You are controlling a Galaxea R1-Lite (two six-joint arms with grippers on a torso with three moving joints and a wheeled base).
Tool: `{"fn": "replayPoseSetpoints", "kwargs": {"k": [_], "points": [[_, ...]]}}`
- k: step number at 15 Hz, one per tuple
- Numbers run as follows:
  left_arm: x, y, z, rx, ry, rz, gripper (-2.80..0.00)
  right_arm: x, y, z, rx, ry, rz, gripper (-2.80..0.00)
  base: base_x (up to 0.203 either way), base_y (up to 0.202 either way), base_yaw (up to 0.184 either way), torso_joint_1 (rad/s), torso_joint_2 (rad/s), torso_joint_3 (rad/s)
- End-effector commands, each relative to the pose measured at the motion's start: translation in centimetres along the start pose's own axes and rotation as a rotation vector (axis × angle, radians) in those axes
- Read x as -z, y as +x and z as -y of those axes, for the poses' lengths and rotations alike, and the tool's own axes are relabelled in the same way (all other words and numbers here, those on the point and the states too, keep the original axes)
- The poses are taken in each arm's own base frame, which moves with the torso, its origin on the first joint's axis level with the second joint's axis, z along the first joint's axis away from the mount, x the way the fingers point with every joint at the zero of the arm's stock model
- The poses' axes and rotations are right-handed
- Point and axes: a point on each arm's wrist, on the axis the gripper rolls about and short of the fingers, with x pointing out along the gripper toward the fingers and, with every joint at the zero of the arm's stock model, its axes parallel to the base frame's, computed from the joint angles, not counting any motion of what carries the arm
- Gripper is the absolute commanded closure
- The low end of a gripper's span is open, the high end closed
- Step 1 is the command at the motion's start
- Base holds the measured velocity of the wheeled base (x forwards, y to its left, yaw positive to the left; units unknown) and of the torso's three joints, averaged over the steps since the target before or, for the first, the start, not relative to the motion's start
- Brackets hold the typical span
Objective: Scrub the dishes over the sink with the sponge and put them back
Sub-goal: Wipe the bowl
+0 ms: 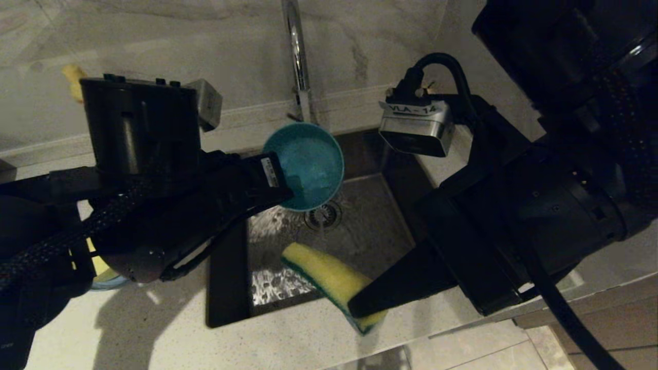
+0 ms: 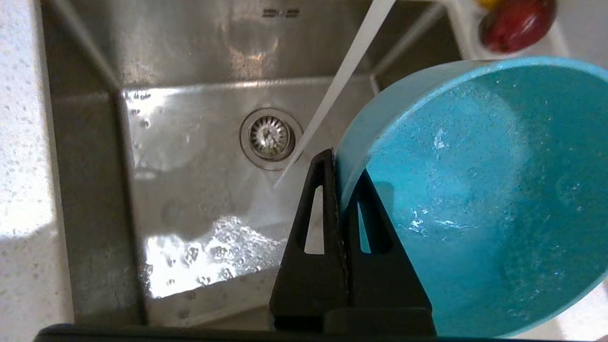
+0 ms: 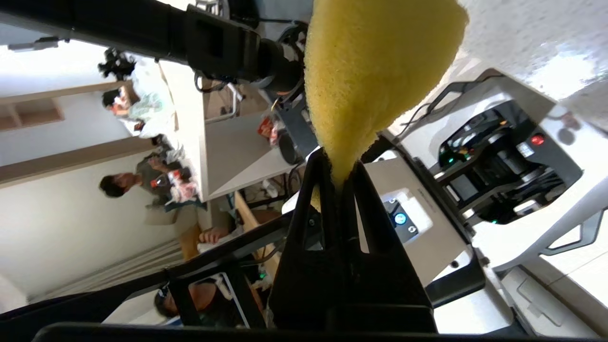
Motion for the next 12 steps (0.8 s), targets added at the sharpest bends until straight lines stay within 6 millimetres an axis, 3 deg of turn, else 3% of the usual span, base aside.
{"fn": "replayPoseSetpoints", "kwargs": {"k": [1,7,12], "points": [[0.9,0.2,0.1,-0.001,0.007,-0.012,0.00,-0.1,0.6,0.3,-0.001,0.018,-0.021,0.00,0.000,0.000,0.000,0.000,0.00,0.000],[2.1,-0.1,-0.3,0.053,0.010,0.115,0.00,-1.5,1.4,1.3,-0.006,0.080,0.034,0.00,0.000,0.000,0.000,0.000,0.00,0.000],[3.0,-0.5,-0.3,0.079,0.012,0.134,0.00,-3.3,0.8,1.9,-0.042,0.153,0.154,0.00,0.000,0.000,0.000,0.000,0.00,0.000]]}}
